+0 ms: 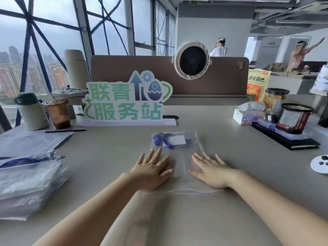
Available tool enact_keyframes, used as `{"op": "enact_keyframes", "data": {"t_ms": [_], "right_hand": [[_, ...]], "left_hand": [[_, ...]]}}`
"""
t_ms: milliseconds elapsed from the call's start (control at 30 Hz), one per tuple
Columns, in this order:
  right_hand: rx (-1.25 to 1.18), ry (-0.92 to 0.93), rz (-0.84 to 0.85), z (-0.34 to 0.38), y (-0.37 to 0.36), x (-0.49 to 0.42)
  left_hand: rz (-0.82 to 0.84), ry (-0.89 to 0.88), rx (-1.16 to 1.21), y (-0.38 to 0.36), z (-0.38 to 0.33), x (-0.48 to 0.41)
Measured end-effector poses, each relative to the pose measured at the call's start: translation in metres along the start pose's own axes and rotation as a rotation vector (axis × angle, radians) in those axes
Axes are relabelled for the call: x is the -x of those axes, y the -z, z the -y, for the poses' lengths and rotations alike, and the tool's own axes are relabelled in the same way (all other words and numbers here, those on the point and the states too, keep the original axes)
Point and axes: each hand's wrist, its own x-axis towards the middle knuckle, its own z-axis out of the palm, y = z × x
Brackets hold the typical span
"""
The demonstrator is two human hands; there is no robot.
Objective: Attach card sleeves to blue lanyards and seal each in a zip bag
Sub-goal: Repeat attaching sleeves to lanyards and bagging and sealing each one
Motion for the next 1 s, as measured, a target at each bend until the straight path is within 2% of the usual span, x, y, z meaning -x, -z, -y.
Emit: {"op": "enact_keyframes", "data": {"t_ms": [167, 233, 333, 467, 533, 600, 700, 867, 1000], "right_hand": [[-0.069, 0.025, -0.214, -0.001, 0.03, -0.032], [-0.074, 0.0, -0.177, 0.001, 0.026, -0.047], [-0.019, -0.031, -0.034, -0.002, 0.013, -0.058], [-0.083, -0.015, -0.152, -0.007, 0.034, -0.072], [-0.089, -0.003, -0.227, -0.009, 0.044, -0.087], [-0.06, -0.007, -0.2, -0.011, 0.042, -0.101], [-0.017, -0.031, -0.061, -0.015, 0.029, -0.113], [-0.055, -0.027, -0.177, -0.018, 0.036, -0.125], [-0.066, -0.033, -0.082, -0.019, 0.024, -0.133]], "left_hand": [[-0.114, -0.032, 0.037, 0.023, 0.011, -0.034], [-0.054, -0.011, 0.017, 0.02, 0.011, -0.048], [0.026, -0.01, 0.01, 0.01, 0.01, -0.056], [-0.194, -0.04, 0.007, 0.029, 0.017, -0.075], [-0.25, -0.041, 0.021, 0.036, 0.023, -0.092], [-0.177, -0.018, 0.028, 0.029, 0.027, -0.108], [-0.019, -0.002, 0.019, 0.01, 0.032, -0.12], [-0.152, 0.009, 0.111, 0.016, 0.033, -0.132], [-0.015, 0.026, 0.085, 0.012, 0.032, -0.136]]}}
